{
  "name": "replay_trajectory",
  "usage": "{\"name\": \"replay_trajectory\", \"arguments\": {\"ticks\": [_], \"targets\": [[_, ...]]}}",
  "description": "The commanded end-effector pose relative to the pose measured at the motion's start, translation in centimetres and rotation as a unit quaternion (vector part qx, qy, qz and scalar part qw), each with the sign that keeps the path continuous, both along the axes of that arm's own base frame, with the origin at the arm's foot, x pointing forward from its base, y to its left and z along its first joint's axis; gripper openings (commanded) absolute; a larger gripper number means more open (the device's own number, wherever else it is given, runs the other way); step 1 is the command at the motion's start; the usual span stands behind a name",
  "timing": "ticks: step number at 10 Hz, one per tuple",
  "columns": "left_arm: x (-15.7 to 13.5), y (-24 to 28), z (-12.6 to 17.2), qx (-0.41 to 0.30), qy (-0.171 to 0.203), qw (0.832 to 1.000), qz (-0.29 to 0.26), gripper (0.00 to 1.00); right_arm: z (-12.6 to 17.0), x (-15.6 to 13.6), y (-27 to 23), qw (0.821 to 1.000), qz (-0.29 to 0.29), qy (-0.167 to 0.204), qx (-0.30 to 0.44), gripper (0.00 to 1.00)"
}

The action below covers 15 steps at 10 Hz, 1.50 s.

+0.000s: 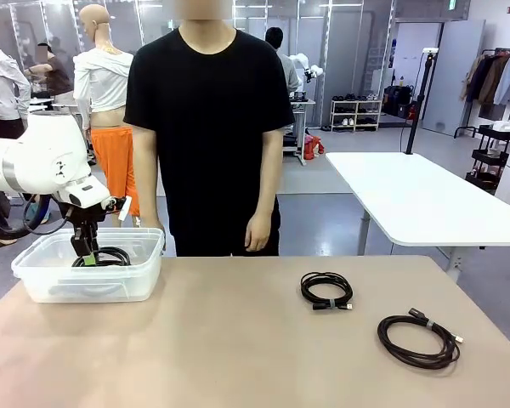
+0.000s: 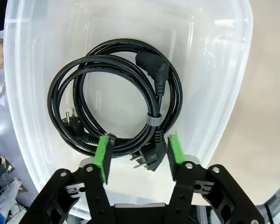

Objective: Organize and store the cables.
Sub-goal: Place the Power Cable into the Organizing box, then place the USB Extension Cable into the Organizing box.

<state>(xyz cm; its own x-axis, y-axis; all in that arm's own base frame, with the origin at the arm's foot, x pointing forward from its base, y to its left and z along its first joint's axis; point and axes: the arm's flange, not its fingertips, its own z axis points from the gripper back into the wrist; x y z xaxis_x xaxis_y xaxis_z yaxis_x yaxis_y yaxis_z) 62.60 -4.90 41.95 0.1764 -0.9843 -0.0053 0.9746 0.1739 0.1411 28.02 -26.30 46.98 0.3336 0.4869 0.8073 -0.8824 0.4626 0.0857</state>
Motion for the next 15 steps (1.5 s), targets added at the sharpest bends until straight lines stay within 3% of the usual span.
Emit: {"name": "replay_trajectory", "arguments": {"ticks": [1,2,5,6,7,15], "targets": [[-0.7,0.5,0.5,-0.023,-0.001,1.0,-0.002,0.93,0.1,0.0,0.0,1.0,0.002,-0.009,0.006,1.0],[-1.0,0.6,0.8,-0.032,-0.006,0.999,-0.002,1.0,0.1,0.0,0.0,1.0,0.002,-0.009,0.006,1.0],[-2.1,1.3,1.5,-0.043,-0.004,0.999,-0.01,1.0,0.1,0.0,0.0,1.0,0.002,-0.009,0.006,1.0],[-2.7,1.5,1.6,-0.046,-0.019,0.998,-0.027,1.0,0.1,0.0,0.0,1.0,0.002,-0.009,0.006,1.0],[-0.7,0.5,1.6,-0.027,-0.008,1.0,0.007,1.0,0.1,0.0,0.0,1.0,0.002,-0.009,0.006,1.0],[-0.7,0.5,1.6,-0.027,-0.008,1.0,0.007,1.0,0.1,0.0,0.0,1.0,0.002,-0.009,0.006,1.0]]}}
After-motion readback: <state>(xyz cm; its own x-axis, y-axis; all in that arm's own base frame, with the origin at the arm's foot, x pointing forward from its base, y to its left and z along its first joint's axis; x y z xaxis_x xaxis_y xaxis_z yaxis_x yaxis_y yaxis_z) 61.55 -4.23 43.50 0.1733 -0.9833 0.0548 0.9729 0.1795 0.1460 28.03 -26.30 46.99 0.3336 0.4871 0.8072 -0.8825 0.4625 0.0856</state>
